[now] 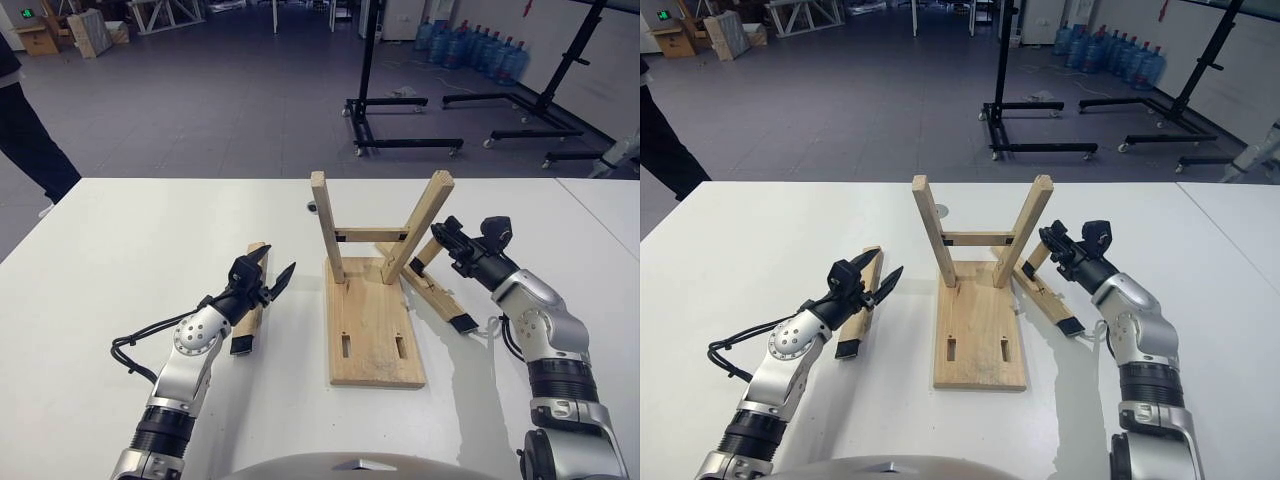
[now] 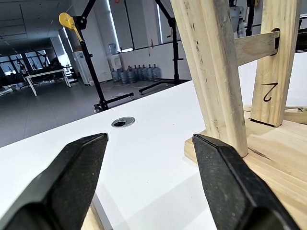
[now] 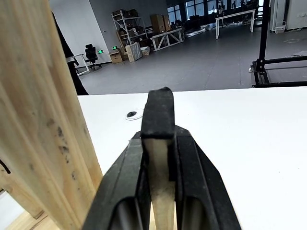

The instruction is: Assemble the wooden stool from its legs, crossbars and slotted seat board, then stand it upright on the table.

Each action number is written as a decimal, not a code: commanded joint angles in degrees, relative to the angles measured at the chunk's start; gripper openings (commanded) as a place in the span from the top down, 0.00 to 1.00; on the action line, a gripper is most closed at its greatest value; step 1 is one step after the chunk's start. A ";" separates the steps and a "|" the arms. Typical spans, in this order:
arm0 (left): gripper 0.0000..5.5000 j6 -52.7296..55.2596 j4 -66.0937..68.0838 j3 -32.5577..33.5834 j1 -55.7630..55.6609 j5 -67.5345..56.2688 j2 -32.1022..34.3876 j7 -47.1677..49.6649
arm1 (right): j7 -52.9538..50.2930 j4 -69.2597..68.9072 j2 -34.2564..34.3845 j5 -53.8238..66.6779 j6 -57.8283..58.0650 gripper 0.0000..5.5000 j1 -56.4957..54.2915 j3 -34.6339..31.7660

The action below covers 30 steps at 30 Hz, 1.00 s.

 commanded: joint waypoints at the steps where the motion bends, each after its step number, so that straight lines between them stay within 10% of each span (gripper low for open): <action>1: 0.42 0.13 0.49 0.30 -1.10 0.83 0.38 0.26 | 0.57 -0.39 0.15 -1.41 0.65 0.93 1.04 0.64; 30: 0.42 -1.91 1.60 1.53 -0.42 1.92 0.29 2.32 | -2.72 -6.76 1.25 -5.50 5.33 0.93 10.68 4.40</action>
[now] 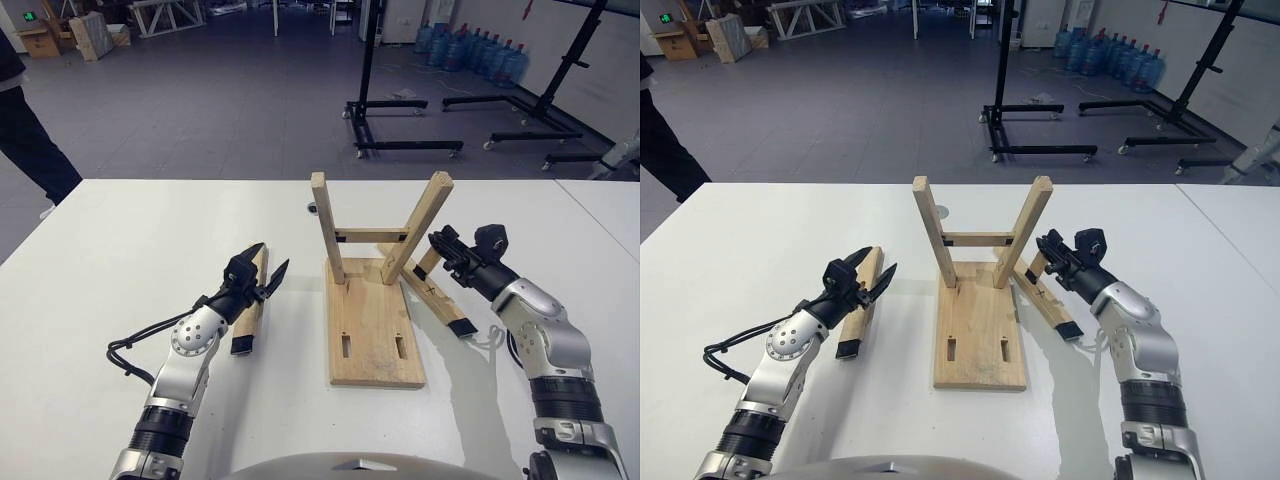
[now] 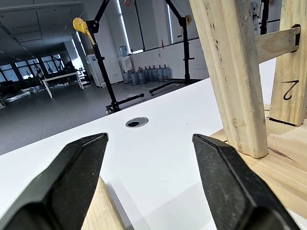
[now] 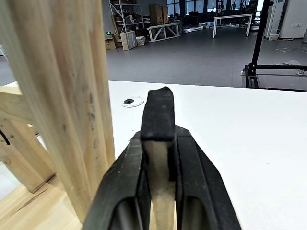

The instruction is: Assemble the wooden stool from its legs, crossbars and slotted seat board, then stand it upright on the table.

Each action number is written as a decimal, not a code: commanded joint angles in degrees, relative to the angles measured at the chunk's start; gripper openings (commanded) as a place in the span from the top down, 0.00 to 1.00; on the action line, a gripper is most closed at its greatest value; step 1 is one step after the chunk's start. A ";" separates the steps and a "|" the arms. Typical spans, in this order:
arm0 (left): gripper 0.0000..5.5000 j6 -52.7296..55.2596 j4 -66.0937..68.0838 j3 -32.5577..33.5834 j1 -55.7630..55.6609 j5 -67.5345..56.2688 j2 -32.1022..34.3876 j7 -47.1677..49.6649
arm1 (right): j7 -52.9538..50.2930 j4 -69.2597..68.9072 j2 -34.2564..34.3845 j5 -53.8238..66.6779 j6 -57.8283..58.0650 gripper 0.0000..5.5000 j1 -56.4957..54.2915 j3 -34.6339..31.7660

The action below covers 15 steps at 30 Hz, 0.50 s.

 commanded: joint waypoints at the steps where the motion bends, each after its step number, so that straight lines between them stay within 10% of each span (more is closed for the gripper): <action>1: 0.42 -0.31 0.63 0.43 -0.42 0.28 0.25 0.10 | 0.52 2.63 0.80 -1.44 3.92 0.93 4.80 2.51; 15: 0.42 -0.88 -0.57 0.30 2.81 0.95 -0.30 1.41 | 1.29 -12.75 -7.07 1.22 12.55 0.93 15.34 1.85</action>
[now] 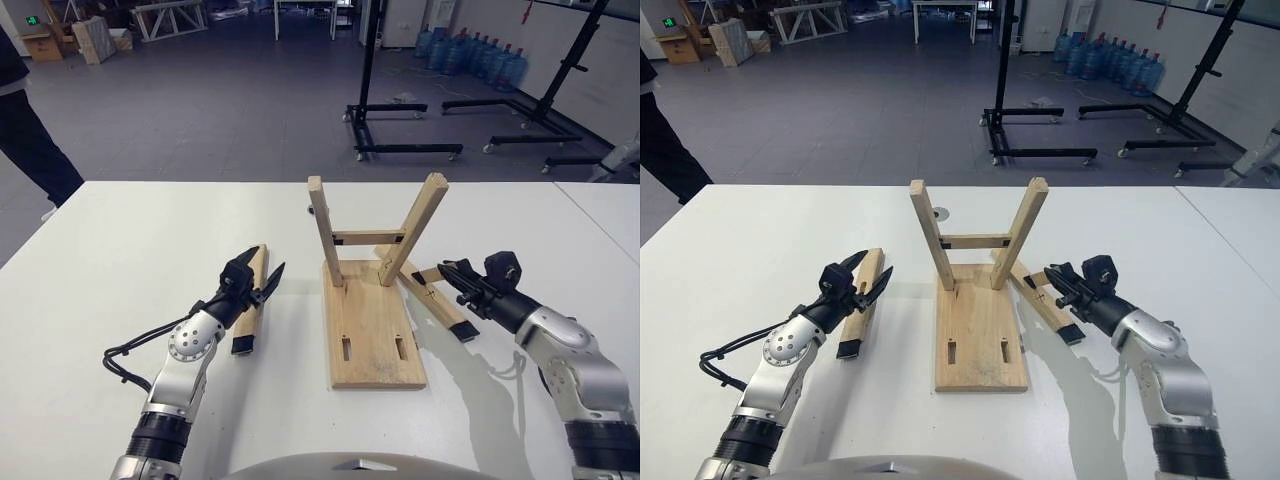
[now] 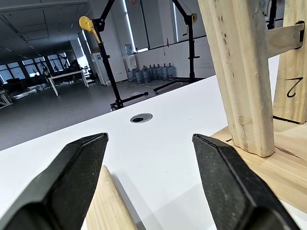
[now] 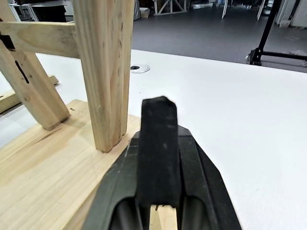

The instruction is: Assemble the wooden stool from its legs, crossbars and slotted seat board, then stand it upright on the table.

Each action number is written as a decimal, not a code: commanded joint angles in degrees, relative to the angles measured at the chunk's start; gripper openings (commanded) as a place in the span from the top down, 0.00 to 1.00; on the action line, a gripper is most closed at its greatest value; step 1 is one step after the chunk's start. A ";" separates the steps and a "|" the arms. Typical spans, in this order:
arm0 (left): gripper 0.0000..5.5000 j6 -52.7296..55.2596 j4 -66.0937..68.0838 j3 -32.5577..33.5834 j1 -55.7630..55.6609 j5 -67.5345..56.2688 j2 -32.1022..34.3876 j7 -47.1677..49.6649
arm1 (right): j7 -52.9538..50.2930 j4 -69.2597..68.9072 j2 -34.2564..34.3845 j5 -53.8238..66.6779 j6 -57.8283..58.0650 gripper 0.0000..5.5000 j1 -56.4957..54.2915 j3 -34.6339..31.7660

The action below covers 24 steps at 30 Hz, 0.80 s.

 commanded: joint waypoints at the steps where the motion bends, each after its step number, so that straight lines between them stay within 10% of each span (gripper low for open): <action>1: 0.42 -0.31 -0.14 -0.42 0.32 0.82 -0.42 0.64 | -0.21 0.24 -0.65 0.18 7.61 0.93 0.17 2.60; 24: 0.42 -3.00 0.25 -1.69 3.88 3.70 -4.03 6.22 | 14.85 -1.74 -23.58 0.69 26.61 0.93 -10.54 9.38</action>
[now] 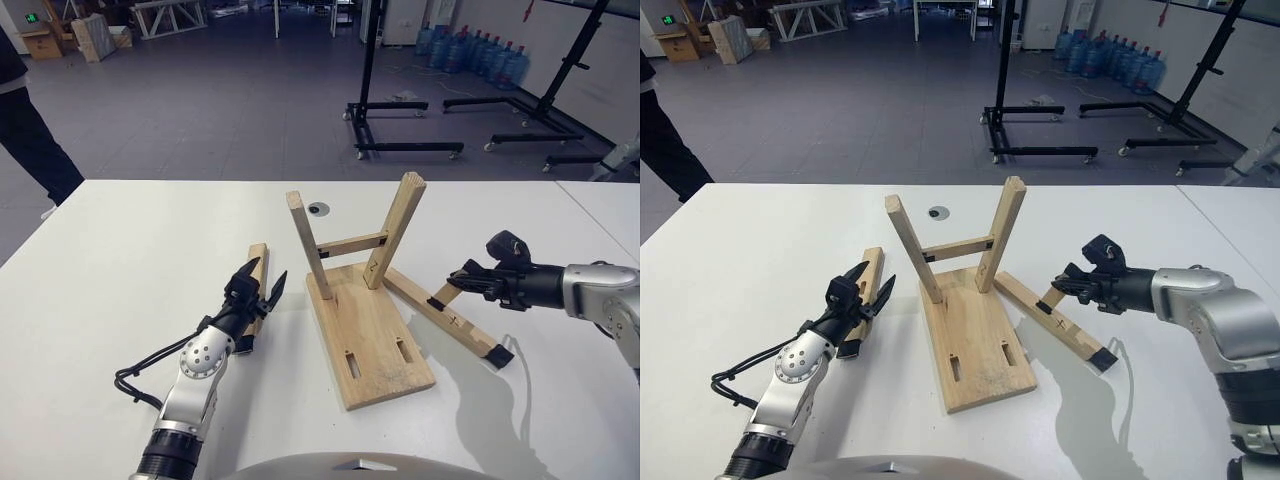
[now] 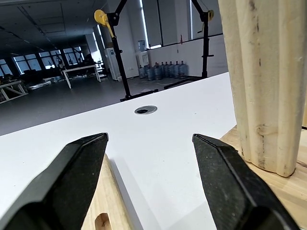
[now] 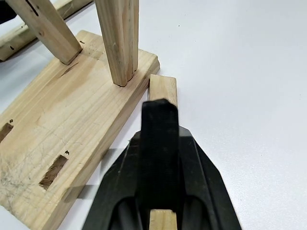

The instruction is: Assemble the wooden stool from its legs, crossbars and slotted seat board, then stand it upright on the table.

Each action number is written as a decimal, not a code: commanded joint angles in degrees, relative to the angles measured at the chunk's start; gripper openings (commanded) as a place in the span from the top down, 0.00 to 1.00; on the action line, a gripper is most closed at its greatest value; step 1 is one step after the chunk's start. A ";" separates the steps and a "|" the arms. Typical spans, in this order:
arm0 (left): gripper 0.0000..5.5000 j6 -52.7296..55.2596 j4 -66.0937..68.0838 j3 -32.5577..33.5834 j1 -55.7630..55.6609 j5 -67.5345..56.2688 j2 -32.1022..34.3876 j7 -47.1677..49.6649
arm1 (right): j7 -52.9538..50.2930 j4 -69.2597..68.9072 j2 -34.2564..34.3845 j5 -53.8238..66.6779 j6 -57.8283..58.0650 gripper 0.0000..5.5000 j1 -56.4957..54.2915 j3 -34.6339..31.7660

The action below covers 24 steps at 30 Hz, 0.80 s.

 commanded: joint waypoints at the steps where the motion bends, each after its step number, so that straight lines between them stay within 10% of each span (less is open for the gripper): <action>1: 0.42 -0.61 0.21 -0.13 0.40 0.51 -0.03 0.26 | -2.21 0.24 2.06 -2.15 -0.31 0.93 3.44 1.51; 24: 0.42 -2.75 2.85 -2.29 1.35 2.29 -4.43 4.27 | 5.73 7.32 -2.77 -4.14 2.52 0.93 -6.13 10.46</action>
